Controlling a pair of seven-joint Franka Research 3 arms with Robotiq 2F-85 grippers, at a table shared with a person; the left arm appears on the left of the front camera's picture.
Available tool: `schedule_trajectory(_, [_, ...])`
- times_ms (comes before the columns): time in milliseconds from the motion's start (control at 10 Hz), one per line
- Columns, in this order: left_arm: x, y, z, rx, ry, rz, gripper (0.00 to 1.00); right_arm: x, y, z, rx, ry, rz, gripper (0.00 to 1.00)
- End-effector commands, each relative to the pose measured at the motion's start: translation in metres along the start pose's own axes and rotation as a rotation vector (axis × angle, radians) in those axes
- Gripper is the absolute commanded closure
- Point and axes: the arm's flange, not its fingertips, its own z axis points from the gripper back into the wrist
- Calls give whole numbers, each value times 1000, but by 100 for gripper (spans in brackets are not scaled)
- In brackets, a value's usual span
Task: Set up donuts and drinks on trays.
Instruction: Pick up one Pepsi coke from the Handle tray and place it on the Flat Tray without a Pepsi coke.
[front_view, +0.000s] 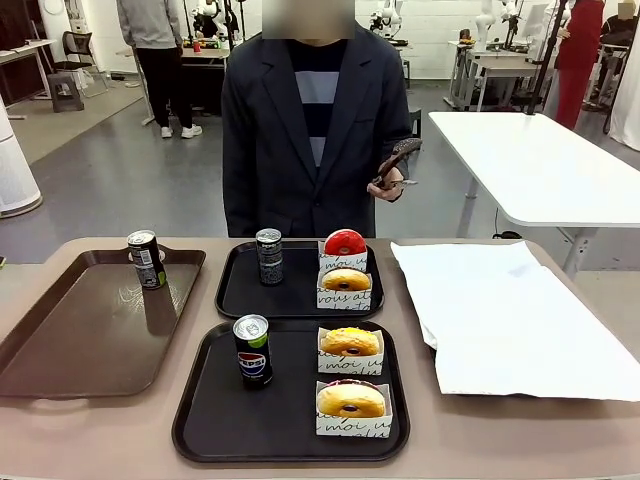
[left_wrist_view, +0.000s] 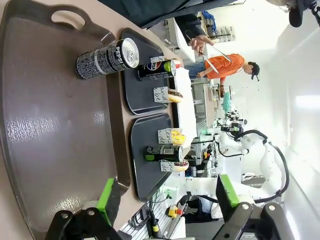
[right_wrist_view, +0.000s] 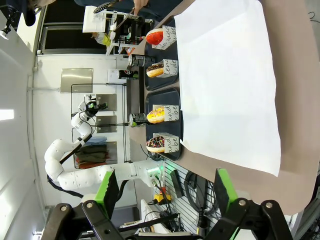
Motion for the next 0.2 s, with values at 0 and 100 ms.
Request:
schedule_trajectory(0, [0, -1, 2, -11, 1, -4, 0, 1, 0, 1, 17, -6, 16, 0])
schedule_trajectory(100, [0, -1, 2, -11, 1, -4, 0, 1, 0, 1, 17, -6, 16, 0])
